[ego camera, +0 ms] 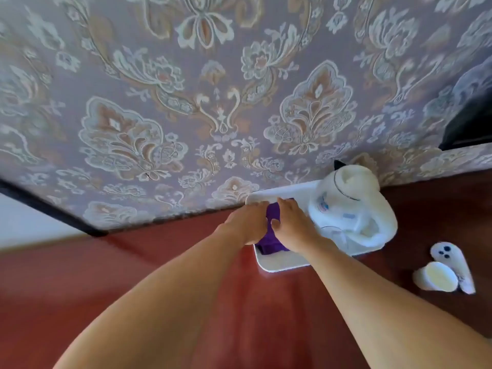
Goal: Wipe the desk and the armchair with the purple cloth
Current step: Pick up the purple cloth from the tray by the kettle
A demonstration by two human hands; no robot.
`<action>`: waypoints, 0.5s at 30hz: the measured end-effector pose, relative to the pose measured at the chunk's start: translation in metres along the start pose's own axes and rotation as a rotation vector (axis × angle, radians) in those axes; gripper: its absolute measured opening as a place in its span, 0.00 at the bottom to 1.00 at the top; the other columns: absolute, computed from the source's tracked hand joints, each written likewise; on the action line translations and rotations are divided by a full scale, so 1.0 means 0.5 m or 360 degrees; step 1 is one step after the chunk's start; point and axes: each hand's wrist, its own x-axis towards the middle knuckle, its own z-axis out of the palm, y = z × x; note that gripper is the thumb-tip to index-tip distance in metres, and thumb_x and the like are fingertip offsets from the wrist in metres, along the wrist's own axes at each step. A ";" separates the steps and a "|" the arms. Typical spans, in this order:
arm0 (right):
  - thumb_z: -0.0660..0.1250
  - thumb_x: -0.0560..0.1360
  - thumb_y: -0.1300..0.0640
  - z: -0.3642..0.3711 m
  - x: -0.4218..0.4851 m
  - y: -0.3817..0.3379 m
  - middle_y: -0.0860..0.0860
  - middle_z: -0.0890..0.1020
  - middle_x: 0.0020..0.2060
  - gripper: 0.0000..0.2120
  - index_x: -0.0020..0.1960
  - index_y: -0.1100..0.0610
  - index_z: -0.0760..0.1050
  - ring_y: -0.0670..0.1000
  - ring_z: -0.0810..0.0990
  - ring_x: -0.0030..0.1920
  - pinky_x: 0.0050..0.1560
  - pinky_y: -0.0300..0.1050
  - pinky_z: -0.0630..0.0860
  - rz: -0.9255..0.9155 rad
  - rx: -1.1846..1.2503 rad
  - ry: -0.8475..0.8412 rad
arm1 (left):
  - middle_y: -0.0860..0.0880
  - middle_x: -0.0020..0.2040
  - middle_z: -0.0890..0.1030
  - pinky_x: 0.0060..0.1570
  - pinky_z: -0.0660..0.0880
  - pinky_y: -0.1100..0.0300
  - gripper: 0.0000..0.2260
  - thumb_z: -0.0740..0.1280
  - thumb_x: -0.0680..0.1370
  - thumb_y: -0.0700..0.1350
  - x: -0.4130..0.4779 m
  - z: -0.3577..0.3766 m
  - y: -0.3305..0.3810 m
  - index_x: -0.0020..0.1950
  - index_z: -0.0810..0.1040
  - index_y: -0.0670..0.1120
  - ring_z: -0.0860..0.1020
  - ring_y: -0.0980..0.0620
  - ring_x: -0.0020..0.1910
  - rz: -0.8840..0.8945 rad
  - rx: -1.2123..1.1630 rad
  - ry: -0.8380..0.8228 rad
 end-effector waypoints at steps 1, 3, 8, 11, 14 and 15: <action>0.60 0.82 0.53 0.012 0.022 0.003 0.60 0.63 0.76 0.30 0.80 0.60 0.55 0.62 0.67 0.74 0.70 0.56 0.67 0.0040 0.0013 0.0004 | 0.42 0.62 0.79 0.56 0.77 0.45 0.13 0.60 0.80 0.43 0.023 0.013 -0.004 0.64 0.72 0.44 0.79 0.40 0.57 0.0020 0.0077 0.0006; 0.60 0.82 0.55 0.035 0.065 0.015 0.62 0.64 0.73 0.28 0.79 0.61 0.56 0.63 0.69 0.72 0.68 0.55 0.68 0.0136 0.0049 0.0019 | 0.43 0.61 0.79 0.56 0.75 0.49 0.11 0.60 0.81 0.44 0.070 0.047 -0.015 0.62 0.72 0.43 0.79 0.41 0.58 0.0071 0.0265 0.0073; 0.60 0.82 0.56 0.074 0.122 0.057 0.67 0.50 0.80 0.36 0.83 0.59 0.44 0.66 0.52 0.80 0.79 0.57 0.54 0.0247 -0.0269 -0.0093 | 0.45 0.63 0.78 0.68 0.65 0.51 0.16 0.63 0.80 0.44 0.145 0.113 -0.028 0.67 0.71 0.43 0.76 0.45 0.64 0.0022 0.0709 0.0234; 0.62 0.81 0.57 0.090 0.134 0.078 0.66 0.57 0.77 0.36 0.82 0.59 0.47 0.65 0.61 0.76 0.76 0.56 0.60 0.0253 -0.0253 0.0012 | 0.44 0.63 0.77 0.67 0.66 0.51 0.15 0.64 0.81 0.45 0.166 0.125 -0.029 0.66 0.73 0.44 0.75 0.44 0.63 0.0006 0.0780 0.0282; 0.67 0.79 0.57 0.088 0.140 0.073 0.63 0.66 0.68 0.35 0.80 0.60 0.54 0.63 0.69 0.68 0.68 0.55 0.69 0.0286 -0.0145 0.0148 | 0.41 0.61 0.77 0.65 0.67 0.49 0.13 0.65 0.80 0.47 0.166 0.112 -0.031 0.62 0.76 0.43 0.75 0.41 0.62 -0.0002 0.0700 0.0253; 0.67 0.78 0.57 0.084 0.140 0.069 0.63 0.67 0.67 0.33 0.78 0.60 0.58 0.64 0.70 0.66 0.66 0.55 0.70 0.0291 -0.0102 0.0156 | 0.40 0.60 0.77 0.64 0.68 0.49 0.12 0.65 0.80 0.46 0.159 0.107 -0.031 0.61 0.76 0.43 0.75 0.39 0.62 0.0003 0.0621 0.0240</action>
